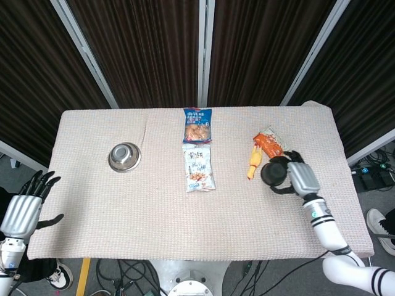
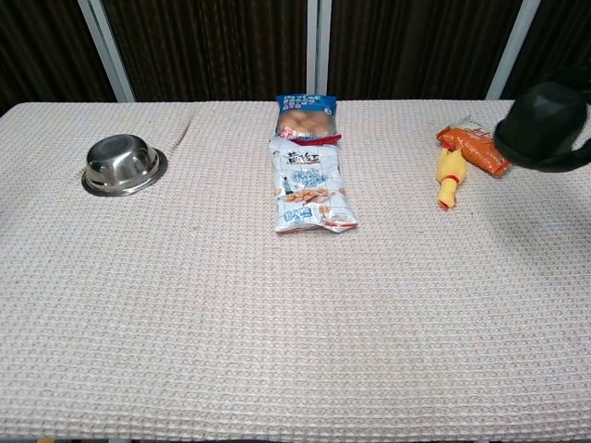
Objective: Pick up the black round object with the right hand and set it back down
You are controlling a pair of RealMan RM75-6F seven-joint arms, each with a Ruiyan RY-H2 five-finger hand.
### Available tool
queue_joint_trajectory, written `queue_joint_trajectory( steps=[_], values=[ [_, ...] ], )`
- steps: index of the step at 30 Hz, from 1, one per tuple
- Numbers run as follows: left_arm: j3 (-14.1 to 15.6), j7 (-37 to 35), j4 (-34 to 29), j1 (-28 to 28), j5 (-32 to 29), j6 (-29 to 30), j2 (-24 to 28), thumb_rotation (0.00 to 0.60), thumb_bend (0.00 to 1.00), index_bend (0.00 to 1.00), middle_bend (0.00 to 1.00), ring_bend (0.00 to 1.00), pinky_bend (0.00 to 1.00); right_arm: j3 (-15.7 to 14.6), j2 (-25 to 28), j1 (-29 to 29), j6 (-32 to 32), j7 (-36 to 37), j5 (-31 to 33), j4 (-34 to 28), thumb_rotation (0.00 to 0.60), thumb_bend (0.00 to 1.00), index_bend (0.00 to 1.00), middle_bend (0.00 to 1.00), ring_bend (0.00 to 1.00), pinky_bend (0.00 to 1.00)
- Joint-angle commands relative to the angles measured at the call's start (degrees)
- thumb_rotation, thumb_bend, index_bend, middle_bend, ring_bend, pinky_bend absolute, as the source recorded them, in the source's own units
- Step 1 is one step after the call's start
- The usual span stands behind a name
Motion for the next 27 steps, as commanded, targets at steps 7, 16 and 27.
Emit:
queue_joint_trajectory(
  steps=[7, 16, 27],
  values=[
    [-0.1, -1.4, 1.3, 0.1, -0.9, -0.6, -0.5, 0.6, 0.06, 0.14, 0.08, 0.0, 0.18, 0.6, -4.7, 2.3, 5.7, -9.6, -1.8, -4.8, 0.6, 0.16, 0.39, 0.47, 0.09, 0.0],
    [0.1, -1.0, 1.1, -0.4, 0.3, -0.6, -0.9, 0.6, 0.06, 0.14, 0.08, 0.0, 0.18, -1.5, 3.6, -2.5, 3.9, -0.9, -1.3, -2.4, 0.6, 0.16, 0.38, 0.47, 0.09, 0.0],
    [-0.1, -0.8, 1.1, 0.2, -1.2, -0.5, -0.4, 0.6, 0.06, 0.14, 0.08, 0.0, 0.18, 0.7, -12.1, 7.8, 1.5, -13.1, -2.4, -3.4, 0.6, 0.16, 0.39, 0.47, 0.09, 0.0]
  ],
)
